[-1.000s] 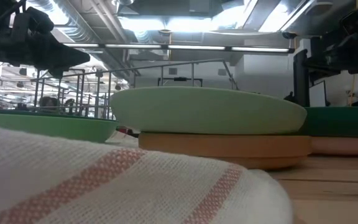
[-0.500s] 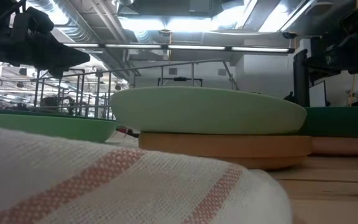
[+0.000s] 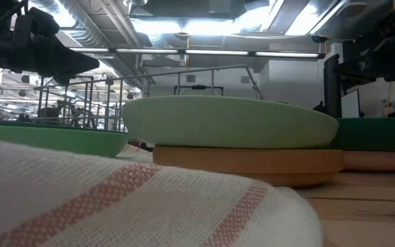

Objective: Sort dishes
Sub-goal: Put the dark green plate into the dishwasher rack

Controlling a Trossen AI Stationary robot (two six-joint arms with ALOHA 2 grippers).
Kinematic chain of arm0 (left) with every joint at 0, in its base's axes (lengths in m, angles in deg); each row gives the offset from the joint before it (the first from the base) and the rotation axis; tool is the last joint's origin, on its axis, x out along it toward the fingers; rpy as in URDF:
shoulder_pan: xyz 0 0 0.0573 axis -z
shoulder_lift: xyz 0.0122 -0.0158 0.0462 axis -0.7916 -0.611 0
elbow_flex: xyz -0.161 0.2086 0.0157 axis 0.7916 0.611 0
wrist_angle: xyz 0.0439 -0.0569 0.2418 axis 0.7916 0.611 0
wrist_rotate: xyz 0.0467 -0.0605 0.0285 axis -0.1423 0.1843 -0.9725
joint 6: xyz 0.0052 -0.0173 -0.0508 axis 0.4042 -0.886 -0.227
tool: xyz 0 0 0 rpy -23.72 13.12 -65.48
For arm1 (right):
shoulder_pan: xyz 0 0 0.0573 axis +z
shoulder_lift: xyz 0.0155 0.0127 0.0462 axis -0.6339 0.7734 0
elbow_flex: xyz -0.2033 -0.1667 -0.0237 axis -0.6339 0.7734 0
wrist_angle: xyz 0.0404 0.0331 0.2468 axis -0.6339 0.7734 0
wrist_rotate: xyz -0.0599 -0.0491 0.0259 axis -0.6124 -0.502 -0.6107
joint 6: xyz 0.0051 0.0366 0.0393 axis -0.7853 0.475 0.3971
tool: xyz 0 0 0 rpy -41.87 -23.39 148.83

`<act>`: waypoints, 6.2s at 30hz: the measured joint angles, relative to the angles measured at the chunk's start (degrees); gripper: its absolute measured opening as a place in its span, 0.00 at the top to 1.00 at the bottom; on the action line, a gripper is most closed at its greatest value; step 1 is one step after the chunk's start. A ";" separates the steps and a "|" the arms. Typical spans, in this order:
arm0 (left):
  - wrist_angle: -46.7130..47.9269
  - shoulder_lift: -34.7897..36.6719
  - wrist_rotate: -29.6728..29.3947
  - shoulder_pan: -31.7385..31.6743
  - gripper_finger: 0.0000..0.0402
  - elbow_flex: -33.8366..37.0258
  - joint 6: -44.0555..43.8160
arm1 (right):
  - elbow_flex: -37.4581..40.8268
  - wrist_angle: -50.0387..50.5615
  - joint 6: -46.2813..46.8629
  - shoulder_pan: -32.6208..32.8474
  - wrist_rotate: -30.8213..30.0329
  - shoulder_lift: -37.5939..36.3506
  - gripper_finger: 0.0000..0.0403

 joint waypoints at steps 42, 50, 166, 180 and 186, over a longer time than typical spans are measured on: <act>-17.59 -3.99 20.15 8.11 0.93 -4.02 -26.30 | -0.01 -0.04 0.00 0.01 -0.01 0.02 0.82; -8.33 -19.79 20.00 15.56 0.93 -13.69 -21.19 | 0.00 -0.04 0.00 0.01 -0.02 0.02 0.82; 25.16 -70.84 17.47 46.86 1.00 -40.53 -33.19 | 0.44 -5.38 21.66 0.02 3.60 0.02 0.82; 23.18 -70.82 15.45 45.45 1.00 -40.74 -33.86 | 0.25 -25.40 26.66 0.07 3.97 7.63 0.82; 21.90 -70.79 15.43 44.67 1.00 -40.74 -33.86 | 0.18 -41.58 23.41 0.04 6.41 22.90 0.82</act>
